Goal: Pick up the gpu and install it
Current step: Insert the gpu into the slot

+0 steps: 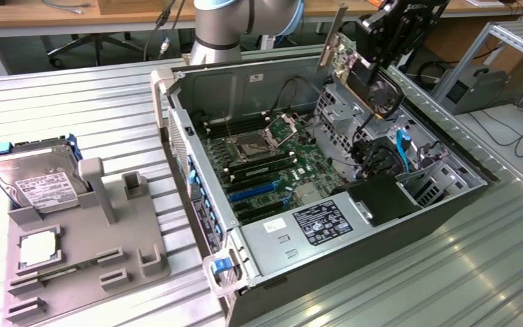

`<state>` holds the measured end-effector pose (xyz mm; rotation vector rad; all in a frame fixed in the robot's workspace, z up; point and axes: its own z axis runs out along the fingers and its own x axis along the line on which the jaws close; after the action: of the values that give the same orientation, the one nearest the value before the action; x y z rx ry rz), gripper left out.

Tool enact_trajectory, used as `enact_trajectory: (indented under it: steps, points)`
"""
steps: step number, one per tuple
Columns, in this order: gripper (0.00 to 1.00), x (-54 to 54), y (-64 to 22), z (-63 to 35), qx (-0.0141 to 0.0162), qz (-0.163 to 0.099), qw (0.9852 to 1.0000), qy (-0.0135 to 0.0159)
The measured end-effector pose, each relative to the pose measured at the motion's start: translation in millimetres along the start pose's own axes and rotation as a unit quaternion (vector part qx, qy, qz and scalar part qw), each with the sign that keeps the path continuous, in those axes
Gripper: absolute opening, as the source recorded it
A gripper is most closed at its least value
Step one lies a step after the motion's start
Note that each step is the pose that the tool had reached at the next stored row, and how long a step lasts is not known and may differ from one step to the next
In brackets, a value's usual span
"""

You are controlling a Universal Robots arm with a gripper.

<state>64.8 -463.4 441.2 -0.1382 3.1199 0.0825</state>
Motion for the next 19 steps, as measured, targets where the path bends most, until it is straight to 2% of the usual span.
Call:
enact_trajectory:
  steps: [5, 9, 16, 18, 19]
  points:
    - [0.27, 0.0, 0.0, 0.4, -0.0007, -0.048, 0.9989, 0.0025]
    - [0.27, 0.0, 0.0, 0.8, -0.0011, -0.089, 0.9961, 0.0047]
    - [0.27, 0.0, 0.0, 1.4, -0.0016, -0.16, 0.9871, 0.0085]
    - [0.27, 0.0, -0.1, 1.8, -0.0019, -0.188, 0.9821, 0.01]
    - [0.27, 0.0, -0.1, 1.9, -0.002, -0.197, 0.9804, 0.0104]
